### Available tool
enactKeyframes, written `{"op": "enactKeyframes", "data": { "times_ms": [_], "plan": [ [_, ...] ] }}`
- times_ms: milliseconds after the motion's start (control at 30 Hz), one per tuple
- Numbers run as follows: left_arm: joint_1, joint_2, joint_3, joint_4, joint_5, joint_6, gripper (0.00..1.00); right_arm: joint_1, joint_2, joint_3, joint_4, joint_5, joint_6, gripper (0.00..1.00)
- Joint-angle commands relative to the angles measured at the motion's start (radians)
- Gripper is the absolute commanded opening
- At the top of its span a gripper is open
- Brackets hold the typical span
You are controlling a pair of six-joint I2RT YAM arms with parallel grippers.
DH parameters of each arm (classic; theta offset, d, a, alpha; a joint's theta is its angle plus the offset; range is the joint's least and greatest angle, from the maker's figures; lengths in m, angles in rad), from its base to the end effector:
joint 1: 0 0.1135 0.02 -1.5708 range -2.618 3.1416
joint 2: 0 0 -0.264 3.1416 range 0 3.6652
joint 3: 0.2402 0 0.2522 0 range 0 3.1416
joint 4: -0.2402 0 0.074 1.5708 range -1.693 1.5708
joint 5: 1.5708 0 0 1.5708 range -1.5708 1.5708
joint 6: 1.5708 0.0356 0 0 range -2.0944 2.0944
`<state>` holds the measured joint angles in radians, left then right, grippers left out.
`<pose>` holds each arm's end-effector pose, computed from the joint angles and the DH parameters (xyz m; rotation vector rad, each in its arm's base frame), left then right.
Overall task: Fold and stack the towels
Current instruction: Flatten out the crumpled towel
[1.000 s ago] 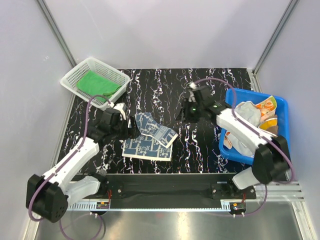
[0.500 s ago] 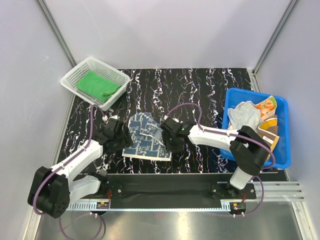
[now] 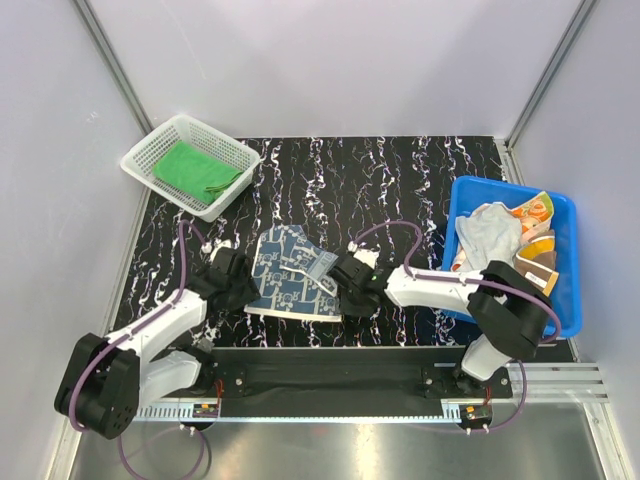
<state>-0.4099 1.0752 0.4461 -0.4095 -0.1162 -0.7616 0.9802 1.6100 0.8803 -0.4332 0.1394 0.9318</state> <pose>0.1698 -0.0693 0.1559 -0.4998 2.5751 -0.2681 0.1691 0.2433 0.1584 -0.0270 2.7724 0.3567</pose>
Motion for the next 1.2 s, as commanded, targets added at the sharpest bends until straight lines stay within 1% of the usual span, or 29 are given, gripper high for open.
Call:
{"op": "enactKeyframes", "data": {
  "times_ms": [0, 100, 133, 200, 233, 267, 300, 333, 400, 433, 467, 567, 700, 800, 867, 967, 1000, 1033, 1067, 1133, 1167],
  "plan": [
    [0.0, 0.011, -0.055, 0.015, 0.052, -0.021, 0.45, 0.035, -0.021, -0.035, 0.025, 0.028, 0.1, 0.47],
    [0.0, -0.008, -0.06, 0.02, 0.056, -0.021, 0.35, 0.083, 0.017, -0.008, -0.004, 0.051, 0.134, 0.46],
    [0.002, -0.011, -0.061, 0.02, 0.059, -0.018, 0.28, 0.107, 0.031, 0.012, -0.021, 0.054, 0.147, 0.46],
    [0.0, -0.014, -0.064, 0.028, 0.073, -0.016, 0.18, 0.123, 0.08, 0.026, -0.042, 0.066, 0.168, 0.45],
    [0.0, -0.015, -0.066, 0.028, 0.076, -0.013, 0.13, 0.13, 0.094, 0.029, -0.047, 0.065, 0.183, 0.42],
    [0.0, -0.021, -0.064, 0.028, 0.082, -0.012, 0.06, 0.14, 0.111, 0.029, -0.048, 0.068, 0.19, 0.39],
    [0.0, -0.026, -0.064, 0.031, 0.095, -0.002, 0.01, 0.14, 0.114, 0.025, -0.045, 0.08, 0.193, 0.35],
    [0.0, -0.034, -0.066, 0.034, 0.102, 0.004, 0.0, 0.14, 0.11, 0.02, -0.053, 0.089, 0.193, 0.24],
    [-0.001, -0.061, -0.057, 0.035, 0.11, 0.024, 0.0, 0.14, 0.081, 0.028, -0.102, 0.156, 0.185, 0.15],
    [0.0, -0.07, -0.038, 0.032, 0.134, 0.031, 0.0, 0.138, 0.062, 0.037, -0.113, 0.181, 0.174, 0.05],
    [0.0, -0.095, -0.027, 0.018, 0.139, 0.034, 0.0, 0.138, 0.024, 0.046, -0.127, 0.231, 0.164, 0.0],
    [-0.003, -0.138, 0.037, -0.023, 0.17, 0.047, 0.0, 0.138, -0.045, 0.088, -0.183, 0.299, 0.122, 0.0],
    [-0.017, -0.198, 0.152, -0.109, 0.185, 0.065, 0.0, 0.138, -0.113, 0.121, -0.265, 0.331, 0.084, 0.0],
    [-0.017, -0.207, 0.207, -0.15, 0.208, 0.068, 0.0, 0.138, -0.153, 0.124, -0.303, 0.344, 0.081, 0.0],
    [-0.018, -0.202, 0.215, -0.147, 0.231, 0.062, 0.0, 0.138, -0.171, 0.121, -0.317, 0.342, 0.088, 0.0],
    [-0.02, -0.189, 0.184, -0.124, 0.263, 0.042, 0.0, 0.138, -0.18, 0.091, -0.294, 0.303, 0.108, 0.0],
    [-0.018, -0.187, 0.165, -0.12, 0.263, 0.03, 0.0, 0.138, -0.173, 0.086, -0.288, 0.293, 0.111, 0.02],
    [-0.018, -0.182, 0.128, -0.106, 0.26, 0.025, 0.0, 0.138, -0.154, 0.083, -0.291, 0.287, 0.124, 0.22],
    [-0.02, -0.184, 0.106, -0.097, 0.259, 0.022, 0.0, 0.138, -0.145, 0.083, -0.291, 0.272, 0.131, 0.3],
    [-0.02, -0.178, 0.048, -0.072, 0.256, 0.01, 0.0, 0.138, -0.131, 0.072, -0.266, 0.263, 0.147, 0.46],
    [-0.021, -0.166, 0.031, -0.046, 0.247, 0.002, 0.0, 0.138, -0.124, 0.068, -0.248, 0.249, 0.148, 0.48]
  ]
}}
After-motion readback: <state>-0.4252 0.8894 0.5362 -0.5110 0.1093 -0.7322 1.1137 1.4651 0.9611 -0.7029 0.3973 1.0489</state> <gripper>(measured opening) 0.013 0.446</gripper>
